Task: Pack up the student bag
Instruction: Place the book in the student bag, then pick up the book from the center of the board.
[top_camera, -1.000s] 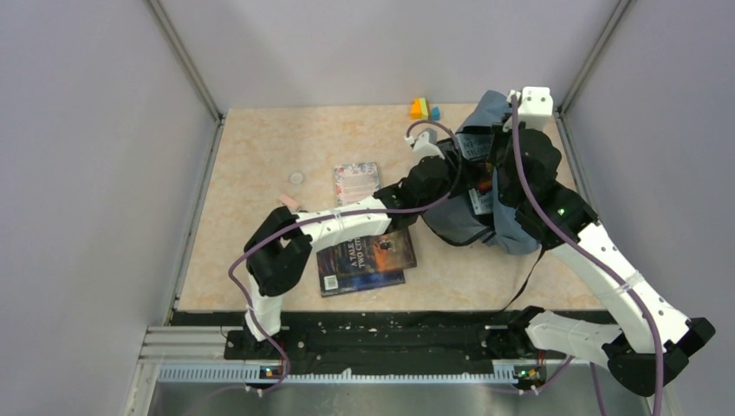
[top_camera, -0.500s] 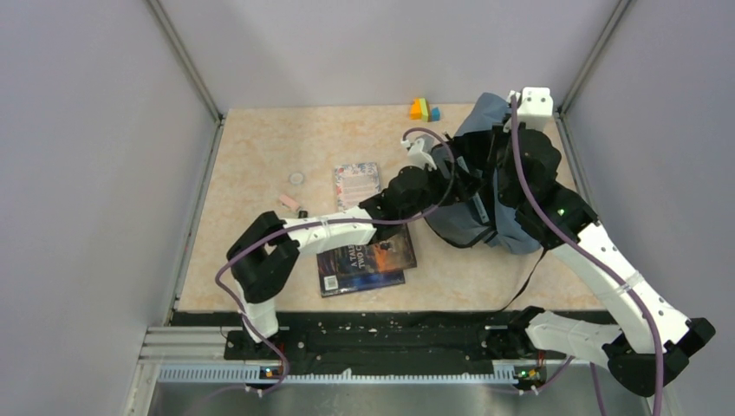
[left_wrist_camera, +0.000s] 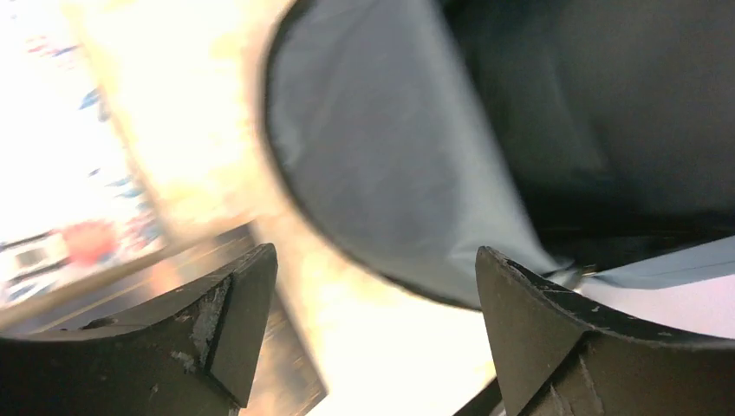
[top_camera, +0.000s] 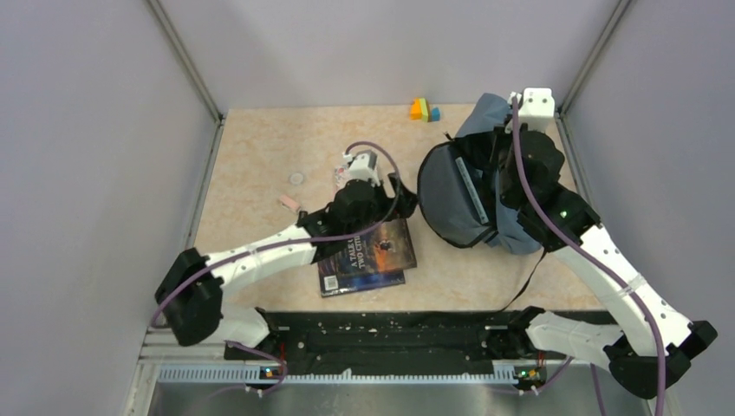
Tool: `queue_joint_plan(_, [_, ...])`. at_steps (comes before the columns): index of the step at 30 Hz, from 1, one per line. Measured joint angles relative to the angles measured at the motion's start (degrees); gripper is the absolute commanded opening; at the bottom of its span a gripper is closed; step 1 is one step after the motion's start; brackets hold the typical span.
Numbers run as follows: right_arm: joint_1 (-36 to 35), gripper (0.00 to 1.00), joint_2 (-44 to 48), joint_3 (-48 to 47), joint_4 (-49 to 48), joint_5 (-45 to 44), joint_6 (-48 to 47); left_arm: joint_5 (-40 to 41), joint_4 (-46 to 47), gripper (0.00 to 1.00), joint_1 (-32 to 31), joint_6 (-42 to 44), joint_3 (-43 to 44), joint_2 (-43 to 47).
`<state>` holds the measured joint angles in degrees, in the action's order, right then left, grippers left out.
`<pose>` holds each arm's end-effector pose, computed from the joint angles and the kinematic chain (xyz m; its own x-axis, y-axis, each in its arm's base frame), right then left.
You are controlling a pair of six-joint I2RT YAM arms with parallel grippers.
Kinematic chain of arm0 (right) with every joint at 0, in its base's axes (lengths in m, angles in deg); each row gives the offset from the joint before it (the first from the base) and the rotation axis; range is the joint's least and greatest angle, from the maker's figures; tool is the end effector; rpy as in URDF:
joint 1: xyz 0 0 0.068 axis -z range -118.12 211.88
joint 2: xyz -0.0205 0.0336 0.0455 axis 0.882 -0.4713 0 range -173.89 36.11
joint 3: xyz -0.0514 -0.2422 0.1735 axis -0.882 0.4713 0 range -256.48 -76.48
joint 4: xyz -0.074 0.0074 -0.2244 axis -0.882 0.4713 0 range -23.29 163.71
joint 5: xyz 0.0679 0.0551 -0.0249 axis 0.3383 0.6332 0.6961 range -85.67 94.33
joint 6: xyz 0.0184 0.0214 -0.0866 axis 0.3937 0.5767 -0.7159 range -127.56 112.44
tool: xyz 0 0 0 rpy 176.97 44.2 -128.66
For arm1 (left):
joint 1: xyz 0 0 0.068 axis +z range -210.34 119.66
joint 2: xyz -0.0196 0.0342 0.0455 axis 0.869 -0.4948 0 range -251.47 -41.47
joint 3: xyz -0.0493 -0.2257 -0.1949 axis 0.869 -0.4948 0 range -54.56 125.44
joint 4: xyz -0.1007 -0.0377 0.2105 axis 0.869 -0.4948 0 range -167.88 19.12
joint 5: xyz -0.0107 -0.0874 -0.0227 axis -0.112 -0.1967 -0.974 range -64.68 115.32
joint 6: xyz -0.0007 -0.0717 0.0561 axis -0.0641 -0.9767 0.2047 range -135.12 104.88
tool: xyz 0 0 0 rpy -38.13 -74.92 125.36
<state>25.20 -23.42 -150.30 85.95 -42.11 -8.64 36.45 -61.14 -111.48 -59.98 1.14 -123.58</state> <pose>0.1933 0.0702 0.4680 -0.0724 -0.0701 -0.9949 0.1659 0.9828 -0.0813 0.2314 -0.2620 0.3177 -0.5845 -0.3776 -0.7182 0.3324 0.6960 -0.6365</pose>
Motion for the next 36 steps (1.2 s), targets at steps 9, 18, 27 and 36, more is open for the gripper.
queue_joint_plan(9, [0.0, 0.0, 0.37, 0.35, -0.61, 0.7, -0.17, 3.91, -16.83, 0.94, 5.35, -0.09, -13.49, 16.68])
queue_joint_plan(18, [0.0, 0.0, 0.44, 0.79, -0.81, 1.88, 0.09, -4.26, -17.49, 0.95, 23.19, -0.39, -24.57, 24.13])
queue_joint_plan(27, [0.0, 0.0, 1.38, 0.79, -0.28, 3.04, 0.13, -19.65, -6.25, 0.93, 30.47, -0.2, -30.58, 19.17])
queue_joint_plan(36, [0.0, 0.0, 1.75, 0.79, 0.24, 4.09, 0.24, -25.14, 2.19, 0.87, 33.81, 0.22, -32.2, 12.13])
